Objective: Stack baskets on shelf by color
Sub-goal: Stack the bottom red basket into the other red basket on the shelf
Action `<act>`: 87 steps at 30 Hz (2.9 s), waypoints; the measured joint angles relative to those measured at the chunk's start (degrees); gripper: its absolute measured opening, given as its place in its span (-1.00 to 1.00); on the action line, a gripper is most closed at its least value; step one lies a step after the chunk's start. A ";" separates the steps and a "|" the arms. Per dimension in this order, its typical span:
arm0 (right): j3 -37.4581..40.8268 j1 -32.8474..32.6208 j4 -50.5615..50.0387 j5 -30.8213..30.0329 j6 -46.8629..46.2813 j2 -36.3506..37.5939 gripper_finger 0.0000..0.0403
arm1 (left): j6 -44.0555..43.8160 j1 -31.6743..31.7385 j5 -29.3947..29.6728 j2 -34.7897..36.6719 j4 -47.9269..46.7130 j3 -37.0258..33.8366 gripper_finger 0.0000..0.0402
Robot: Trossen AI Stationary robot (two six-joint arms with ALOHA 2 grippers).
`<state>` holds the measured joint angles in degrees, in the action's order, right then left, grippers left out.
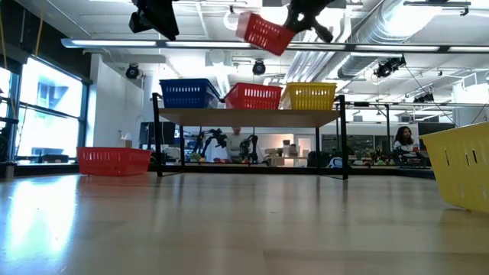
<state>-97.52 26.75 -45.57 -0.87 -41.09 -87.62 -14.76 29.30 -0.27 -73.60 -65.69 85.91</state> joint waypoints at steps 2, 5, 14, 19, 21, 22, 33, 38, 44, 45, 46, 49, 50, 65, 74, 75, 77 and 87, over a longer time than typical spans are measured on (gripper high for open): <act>-1.03 1.51 -1.06 1.20 0.95 -1.56 -1.00 | -0.02 0.00 0.17 0.00 0.00 0.00 -0.61; -2.79 3.15 -0.64 2.16 2.36 -3.93 -1.00 | -0.01 0.00 0.38 0.00 -0.02 0.00 -0.61; -5.96 4.04 -0.96 2.40 5.60 -10.73 -1.00 | 0.00 0.00 0.96 0.00 -0.02 0.00 -0.61; -5.91 3.99 -1.07 2.10 6.70 -12.55 -1.00 | -0.02 0.00 0.97 0.00 -0.37 0.00 -0.61; -5.91 3.99 -1.04 1.33 7.12 -12.88 -1.00 | -0.02 0.00 0.96 0.00 -0.50 0.00 -0.61; -5.91 3.99 -1.12 0.90 7.28 -12.94 -1.00 | -0.02 0.00 0.96 0.00 -0.50 0.00 -0.61; -5.91 3.97 -2.68 -0.21 8.16 -12.95 -1.00 | -0.02 0.00 0.97 0.00 -0.50 0.00 -0.61; -5.89 3.97 -3.57 -0.41 8.14 -12.95 -1.00 | -0.02 0.00 0.96 0.00 -0.49 0.00 -0.61; -5.87 3.97 -3.56 -0.38 7.87 -12.95 -1.00 | -0.07 0.00 0.96 0.00 -0.48 0.00 -0.61; -5.85 3.97 -3.56 -0.04 7.54 -12.95 -1.00 | -0.07 0.00 0.96 0.00 -0.48 0.00 -0.61; -5.85 3.97 -3.56 0.32 7.47 -12.95 -1.00 | -0.04 0.00 0.96 0.00 -0.48 0.00 -0.61; -5.85 3.97 -3.56 0.44 7.07 -12.95 -1.00 | -0.11 0.00 0.96 0.00 -0.48 0.00 -0.61; -5.85 3.97 -3.53 0.42 7.07 -12.95 -1.00 | -0.09 0.00 0.96 0.00 -0.48 0.00 -0.61; -5.83 3.75 -3.51 0.87 8.15 -12.95 -1.00 | -0.20 0.00 0.96 0.00 -0.48 0.00 -0.61; -5.80 3.46 -3.51 1.32 7.96 -12.95 -1.00 | -0.09 0.00 0.96 0.00 -0.48 0.00 -0.61; -5.80 3.46 -3.51 1.32 7.96 -12.95 -1.00 | -0.08 0.00 0.96 0.00 -0.48 0.00 -0.61; -5.80 3.46 -3.51 1.32 7.94 -12.95 -1.00 | -0.08 0.00 0.96 0.00 -0.48 0.00 -0.61; -5.80 3.46 -3.27 1.58 7.92 -12.95 -0.90 | -0.07 0.00 0.96 0.00 -0.48 0.00 -0.61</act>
<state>-103.33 30.22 -48.84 0.71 -33.17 -100.57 -14.83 29.30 0.69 -73.60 -66.17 85.91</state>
